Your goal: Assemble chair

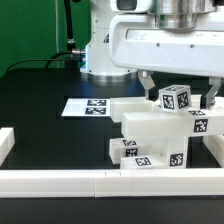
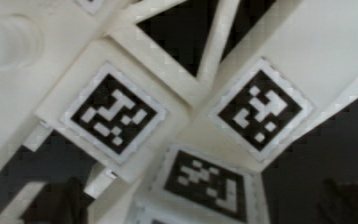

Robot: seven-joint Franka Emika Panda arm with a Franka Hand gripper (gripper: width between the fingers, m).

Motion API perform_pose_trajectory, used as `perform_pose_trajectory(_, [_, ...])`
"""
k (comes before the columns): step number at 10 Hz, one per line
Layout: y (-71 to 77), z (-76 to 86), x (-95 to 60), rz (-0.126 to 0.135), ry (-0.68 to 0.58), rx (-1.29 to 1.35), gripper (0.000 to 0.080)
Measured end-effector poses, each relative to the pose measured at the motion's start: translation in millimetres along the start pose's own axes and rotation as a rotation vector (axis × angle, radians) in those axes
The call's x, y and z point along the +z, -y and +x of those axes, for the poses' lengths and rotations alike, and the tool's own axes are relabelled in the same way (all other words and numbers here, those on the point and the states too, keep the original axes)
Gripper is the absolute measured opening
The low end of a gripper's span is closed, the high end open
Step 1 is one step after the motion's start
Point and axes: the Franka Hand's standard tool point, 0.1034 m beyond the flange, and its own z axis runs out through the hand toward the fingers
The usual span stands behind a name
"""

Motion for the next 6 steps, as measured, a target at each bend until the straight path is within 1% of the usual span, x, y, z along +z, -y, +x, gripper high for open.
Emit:
perform_pose_trajectory(2, [1.6, -0.9, 0.2, -0.006, -0.005, -0.246, 0.0648])
perform_pose_trajectory(4, [4.9, 0.1, -0.4, -0.005, -0.02, -0.47, 0.0648])
perform_pose_trajectory(5, [6.3, -0.4, -0.3, -0.004, -0.022, -0.52, 0.0648])
perform_pose_trajectory(6, [6.6, -0.4, -0.9, -0.008, -0.024, -0.619, 0.0648])
